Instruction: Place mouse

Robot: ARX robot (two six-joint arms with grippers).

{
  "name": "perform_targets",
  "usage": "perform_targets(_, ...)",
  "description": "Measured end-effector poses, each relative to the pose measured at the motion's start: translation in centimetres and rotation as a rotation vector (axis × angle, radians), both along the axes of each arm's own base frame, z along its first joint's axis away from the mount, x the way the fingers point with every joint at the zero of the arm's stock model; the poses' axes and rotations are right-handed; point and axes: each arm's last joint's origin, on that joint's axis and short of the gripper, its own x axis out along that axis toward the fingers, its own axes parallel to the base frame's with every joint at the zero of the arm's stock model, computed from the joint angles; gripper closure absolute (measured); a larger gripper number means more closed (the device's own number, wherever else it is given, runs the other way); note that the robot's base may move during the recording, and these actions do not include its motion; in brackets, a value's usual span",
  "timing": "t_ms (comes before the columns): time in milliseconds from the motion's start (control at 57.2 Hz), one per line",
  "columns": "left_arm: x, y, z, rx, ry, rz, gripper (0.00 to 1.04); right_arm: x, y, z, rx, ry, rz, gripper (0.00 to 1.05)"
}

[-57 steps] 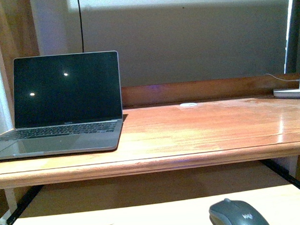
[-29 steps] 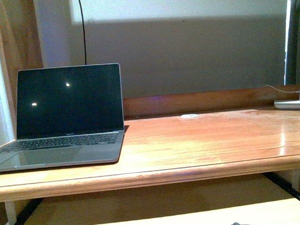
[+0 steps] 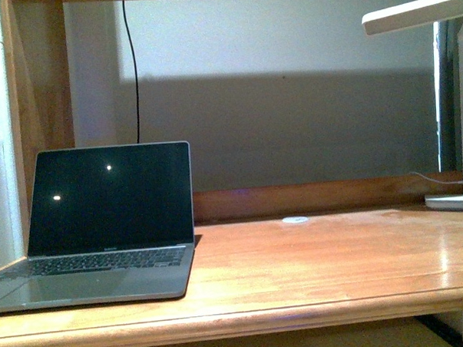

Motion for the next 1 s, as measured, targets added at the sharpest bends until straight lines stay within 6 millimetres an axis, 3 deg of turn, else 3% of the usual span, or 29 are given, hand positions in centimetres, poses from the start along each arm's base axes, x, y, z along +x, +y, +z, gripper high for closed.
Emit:
perform_targets(122,0.0,0.5,-0.3,0.0,-0.003,0.003,1.02,0.9,0.7,0.7,0.083,0.101,0.288,0.07)
perform_targets(245,0.0,1.5,-1.3,0.002,-0.003,0.005,1.02,2.3,2.2,3.6,0.074,0.013,0.344,0.07)
perform_targets(367,0.0,1.7,-1.6,0.003,0.004,0.008,1.02,3.5,3.8,5.1,0.05,-0.015,0.381,0.07)
perform_targets(612,0.0,1.7,-1.6,0.003,0.002,0.01,1.02,4.8,7.4,5.3,-0.048,0.052,0.464,0.07)
perform_targets(821,0.0,1.7,-1.6,0.003,0.002,0.01,1.02,5.2,10.2,4.3,-0.146,0.144,0.546,0.07)
perform_targets(996,0.0,1.7,-1.6,0.003,0.002,0.01,0.71,6.7,12.5,3.7,-0.202,0.2,0.56,0.07)
